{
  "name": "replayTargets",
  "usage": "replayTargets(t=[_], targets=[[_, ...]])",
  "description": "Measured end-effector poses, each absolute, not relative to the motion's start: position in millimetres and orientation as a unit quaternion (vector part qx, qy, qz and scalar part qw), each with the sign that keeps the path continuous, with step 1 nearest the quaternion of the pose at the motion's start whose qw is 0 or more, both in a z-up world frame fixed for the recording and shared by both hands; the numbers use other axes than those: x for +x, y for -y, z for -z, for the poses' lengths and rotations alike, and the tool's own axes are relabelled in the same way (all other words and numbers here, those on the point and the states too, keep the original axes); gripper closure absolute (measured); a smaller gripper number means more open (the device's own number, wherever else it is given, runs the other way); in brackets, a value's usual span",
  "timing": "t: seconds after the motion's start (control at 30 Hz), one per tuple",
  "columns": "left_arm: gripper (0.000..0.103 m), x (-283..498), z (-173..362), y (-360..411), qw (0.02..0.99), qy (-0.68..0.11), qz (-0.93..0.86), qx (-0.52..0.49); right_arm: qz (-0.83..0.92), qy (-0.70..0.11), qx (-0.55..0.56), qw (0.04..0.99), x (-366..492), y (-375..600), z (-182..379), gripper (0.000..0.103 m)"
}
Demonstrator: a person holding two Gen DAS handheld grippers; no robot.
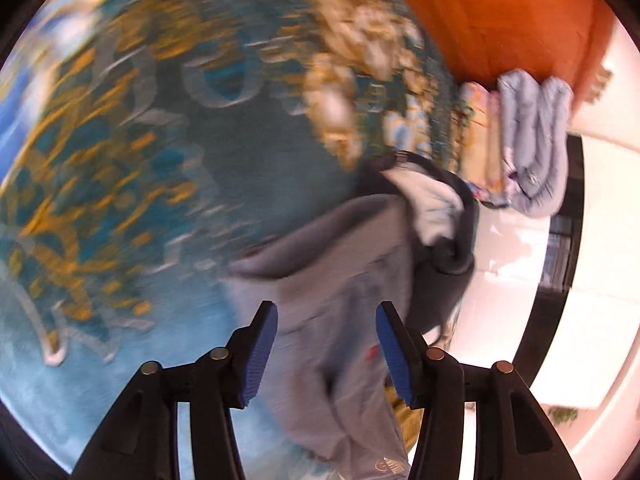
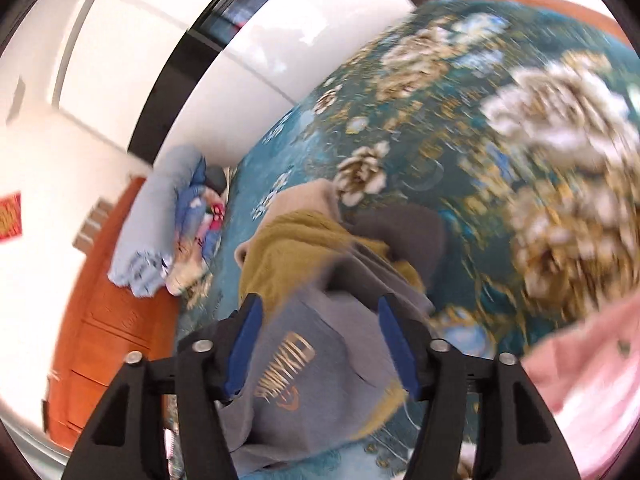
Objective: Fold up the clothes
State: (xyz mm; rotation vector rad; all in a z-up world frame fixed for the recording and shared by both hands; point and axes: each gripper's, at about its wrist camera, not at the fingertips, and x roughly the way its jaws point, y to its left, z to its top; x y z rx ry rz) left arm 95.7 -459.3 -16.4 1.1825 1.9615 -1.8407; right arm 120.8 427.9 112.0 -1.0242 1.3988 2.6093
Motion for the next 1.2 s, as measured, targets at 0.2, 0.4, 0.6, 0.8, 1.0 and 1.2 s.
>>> replayTargets(t=[0.2, 0.4, 0.6, 0.8, 1.0, 1.2], targets=[[0.048, 133.9, 36.8, 448.0, 0.121, -0.71, 0.585, 0.374, -0.793, -0.522, -0.313, -0.01, 119.6, -436.6, -50.8, 0.031], [0.048, 132.5, 23.8, 429.8, 0.088, -0.702, 0.597, 0.379, -0.798, -0.535, -0.276, -0.009, 82.3, -441.0, -43.1, 0.031], [0.048, 132.4, 20.4, 419.8, 0.083, -0.688, 0.601, 0.398, -0.785, -0.552, -0.281, 0.003, 64.4, -432.5, -50.9, 0.074], [0.048, 135.3, 29.5, 417.6, 0.095, -0.675, 0.601, 0.416, -0.812, -0.517, -0.268, -0.042, 76.7, -414.8, -98.7, 0.093], [0.045, 120.9, 37.9, 425.2, 0.118, -0.636, 0.626, 0.436, -0.835, -0.496, -0.229, -0.068, 102.1, -411.1, -143.5, 0.094], [0.042, 89.2, 50.9, 436.8, 0.117, -0.613, 0.65, 0.435, -0.833, -0.486, -0.26, -0.047, 104.2, -406.0, -148.8, 0.094]])
